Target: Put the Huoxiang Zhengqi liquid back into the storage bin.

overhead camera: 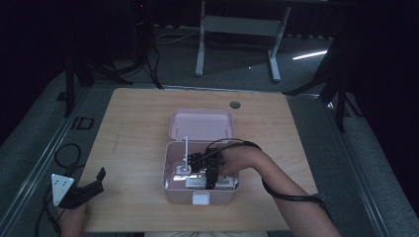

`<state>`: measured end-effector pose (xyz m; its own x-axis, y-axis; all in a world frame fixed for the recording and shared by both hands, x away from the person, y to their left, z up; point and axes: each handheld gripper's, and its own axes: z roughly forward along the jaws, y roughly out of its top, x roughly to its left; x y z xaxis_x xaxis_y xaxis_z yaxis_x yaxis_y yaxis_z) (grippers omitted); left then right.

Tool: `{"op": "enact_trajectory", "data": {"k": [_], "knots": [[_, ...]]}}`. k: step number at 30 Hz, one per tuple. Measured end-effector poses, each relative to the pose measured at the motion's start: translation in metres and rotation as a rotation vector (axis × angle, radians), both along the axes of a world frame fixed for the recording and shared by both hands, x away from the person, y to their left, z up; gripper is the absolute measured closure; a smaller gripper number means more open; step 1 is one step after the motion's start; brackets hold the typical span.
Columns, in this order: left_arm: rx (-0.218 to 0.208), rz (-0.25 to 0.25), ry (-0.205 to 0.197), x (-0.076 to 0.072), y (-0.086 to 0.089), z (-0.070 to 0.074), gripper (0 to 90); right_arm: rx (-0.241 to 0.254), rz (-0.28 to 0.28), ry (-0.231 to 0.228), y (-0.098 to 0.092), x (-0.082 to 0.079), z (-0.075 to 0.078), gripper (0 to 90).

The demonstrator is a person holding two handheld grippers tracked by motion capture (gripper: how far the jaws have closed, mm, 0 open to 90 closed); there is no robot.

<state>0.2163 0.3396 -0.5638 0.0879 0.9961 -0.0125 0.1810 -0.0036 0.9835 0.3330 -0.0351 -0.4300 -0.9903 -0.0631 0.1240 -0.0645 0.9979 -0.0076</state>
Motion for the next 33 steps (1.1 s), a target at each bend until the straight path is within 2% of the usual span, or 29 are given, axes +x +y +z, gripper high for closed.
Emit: {"op": "enact_trajectory", "data": {"k": [2, 3, 4, 8, 9, 11, 12, 16, 17, 18, 19, 20, 21, 23, 30, 33], "knots": [[0.002, 0.001, 0.001, 0.0, 0.0, 0.0, 4.0, 0.039, -0.012, -0.011, -0.005, 0.0, 0.014, 45.8], [0.002, 0.001, 0.001, 0.0, 0.0, 0.0, 4.0, 0.039, -0.012, -0.011, -0.005, 0.0, 0.014, 45.8], [0.003, 0.002, 0.003, 0.0, 0.0, 0.0, 4.0, 0.051, -0.024, -0.025, -0.009, 0.002, 0.022, 44.4], [0.002, 0.003, 0.001, 0.0, 0.0, 0.0, 4.0, 0.069, -0.041, -0.046, -0.016, 0.004, 0.03, 40.1], [0.001, 0.003, 0.001, 0.0, 0.0, 0.0, 4.0, 0.092, -0.051, -0.054, -0.022, 0.006, 0.036, 38.0], [0.002, 0.003, 0.001, 0.0, 0.0, 0.0, 4.0, 0.105, -0.061, -0.057, -0.025, 0.007, 0.039, 36.0], [0.002, 0.004, 0.001, 0.0, 0.0, 0.0, 4.0, 0.136, -0.08, -0.061, -0.033, 0.009, 0.046, 32.8], [0.004, 0.006, 0.0, 0.0, 0.0, 0.0, 4.0, 0.168, -0.105, -0.086, -0.045, 0.013, 0.055, 27.7], [0.004, 0.006, 0.0, 0.0, 0.0, 0.0, 4.0, 0.208, -0.126, -0.104, -0.056, 0.017, 0.061, 21.5], [0.004, 0.006, 0.0, 0.0, 0.0, 0.0, 4.0, 0.223, -0.129, -0.106, -0.06, 0.018, 0.063, 17.9], [0.004, 0.006, 0.0, 0.0, 0.0, 0.0, 4.0, 0.223, -0.129, -0.106, -0.06, 0.018, 0.063, 17.9], [0.005, 0.007, 0.0, 0.0, -0.001, 0.0, 4.0, 0.256, -0.144, -0.114, -0.07, 0.02, 0.068, 16.5], [0.005, 0.007, 0.0, 0.0, -0.001, 0.0, 4.0, 0.256, -0.144, -0.114, -0.07, 0.02, 0.068, 16.5], [0.007, 0.006, 0.0, 0.0, -0.001, 0.0, 4.0, 0.299, -0.173, -0.139, -0.084, 0.023, 0.072, 14.0], [0.005, 0.006, 0.001, 0.0, -0.001, 0.0, 4.0, 0.338, -0.213, -0.176, -0.117, 0.03, 0.067, 13.3], [0.005, 0.005, 0.001, 0.0, -0.001, 0.0, 4.0, 0.392, -0.248, -0.209, -0.133, 0.033, 0.064, 13.1]]}}
